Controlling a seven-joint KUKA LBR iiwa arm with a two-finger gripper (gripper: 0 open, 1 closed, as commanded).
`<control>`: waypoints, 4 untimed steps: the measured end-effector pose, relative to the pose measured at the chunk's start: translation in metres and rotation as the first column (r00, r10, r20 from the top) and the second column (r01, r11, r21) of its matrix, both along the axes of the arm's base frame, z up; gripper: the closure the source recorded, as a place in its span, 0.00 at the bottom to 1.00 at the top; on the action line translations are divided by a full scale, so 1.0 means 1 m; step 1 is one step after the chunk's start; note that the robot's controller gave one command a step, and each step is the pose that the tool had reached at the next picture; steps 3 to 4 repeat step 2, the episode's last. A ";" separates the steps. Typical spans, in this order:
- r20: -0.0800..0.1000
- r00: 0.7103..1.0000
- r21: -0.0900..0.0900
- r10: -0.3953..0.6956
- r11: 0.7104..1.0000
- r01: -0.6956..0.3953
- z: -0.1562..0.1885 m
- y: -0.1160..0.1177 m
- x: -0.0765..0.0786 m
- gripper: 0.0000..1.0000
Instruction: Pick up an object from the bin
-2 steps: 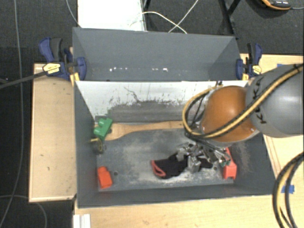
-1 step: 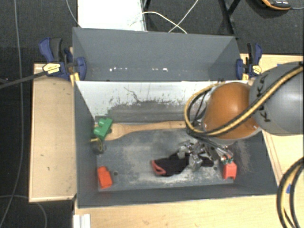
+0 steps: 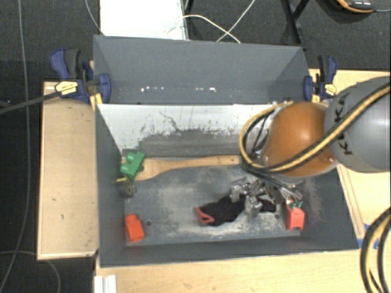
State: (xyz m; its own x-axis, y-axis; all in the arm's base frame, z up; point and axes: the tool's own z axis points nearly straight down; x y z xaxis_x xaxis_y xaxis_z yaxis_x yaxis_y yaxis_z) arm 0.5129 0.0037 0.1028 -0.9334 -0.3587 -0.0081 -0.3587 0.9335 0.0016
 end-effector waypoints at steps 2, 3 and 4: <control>0.001 1.000 0.001 -0.007 1.000 0.007 0.042 0.001 0.000 1.00; 0.001 1.000 0.001 -0.007 1.000 0.007 0.042 0.001 0.000 1.00; 0.001 1.000 0.001 -0.007 1.000 0.007 0.042 0.001 0.000 1.00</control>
Offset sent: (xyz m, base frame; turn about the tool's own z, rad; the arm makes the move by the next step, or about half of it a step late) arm -0.0009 0.0001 0.0464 0.0015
